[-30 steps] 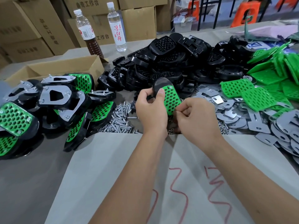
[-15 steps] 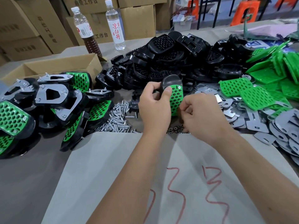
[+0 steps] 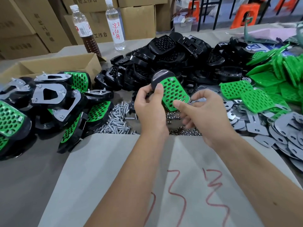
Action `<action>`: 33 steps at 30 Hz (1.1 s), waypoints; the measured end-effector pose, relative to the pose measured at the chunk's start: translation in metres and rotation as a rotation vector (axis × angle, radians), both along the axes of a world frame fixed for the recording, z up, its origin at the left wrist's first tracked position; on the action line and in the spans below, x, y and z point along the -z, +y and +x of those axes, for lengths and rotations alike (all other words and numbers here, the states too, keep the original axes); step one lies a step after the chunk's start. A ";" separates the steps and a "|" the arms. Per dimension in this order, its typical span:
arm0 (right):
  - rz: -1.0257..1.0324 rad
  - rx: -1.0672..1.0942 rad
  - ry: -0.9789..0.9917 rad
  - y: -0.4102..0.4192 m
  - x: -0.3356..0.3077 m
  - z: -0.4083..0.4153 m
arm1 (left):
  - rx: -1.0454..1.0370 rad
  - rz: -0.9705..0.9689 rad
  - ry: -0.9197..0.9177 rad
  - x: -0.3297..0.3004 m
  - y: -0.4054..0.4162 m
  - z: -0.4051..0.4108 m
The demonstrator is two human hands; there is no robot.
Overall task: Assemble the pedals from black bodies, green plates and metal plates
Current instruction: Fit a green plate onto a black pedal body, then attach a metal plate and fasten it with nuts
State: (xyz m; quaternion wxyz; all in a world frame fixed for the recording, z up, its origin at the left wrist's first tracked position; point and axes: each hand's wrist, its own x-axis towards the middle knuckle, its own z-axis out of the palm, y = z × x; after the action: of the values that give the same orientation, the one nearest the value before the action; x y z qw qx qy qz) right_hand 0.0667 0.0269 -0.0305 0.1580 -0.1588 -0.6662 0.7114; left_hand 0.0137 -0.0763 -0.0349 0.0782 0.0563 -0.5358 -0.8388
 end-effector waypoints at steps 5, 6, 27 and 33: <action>-0.097 -0.142 -0.003 0.009 -0.003 0.000 | 0.046 0.122 -0.049 -0.006 -0.001 -0.002; -0.107 -0.169 0.011 0.011 -0.003 0.001 | 0.045 0.126 -0.053 -0.006 -0.001 -0.002; 1.231 0.066 0.189 0.009 -0.007 0.013 | 0.469 -0.083 -0.282 -0.029 0.017 0.015; 1.176 -0.064 0.254 0.039 -0.020 0.032 | 0.373 -0.135 -0.350 -0.033 0.042 0.011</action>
State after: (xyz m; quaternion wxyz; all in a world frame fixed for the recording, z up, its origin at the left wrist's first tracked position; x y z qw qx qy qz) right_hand 0.0986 0.0658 -0.0103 0.2759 0.0617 -0.9283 0.2414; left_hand 0.0250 -0.0341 -0.0021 -0.1682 0.0955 -0.5970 -0.7786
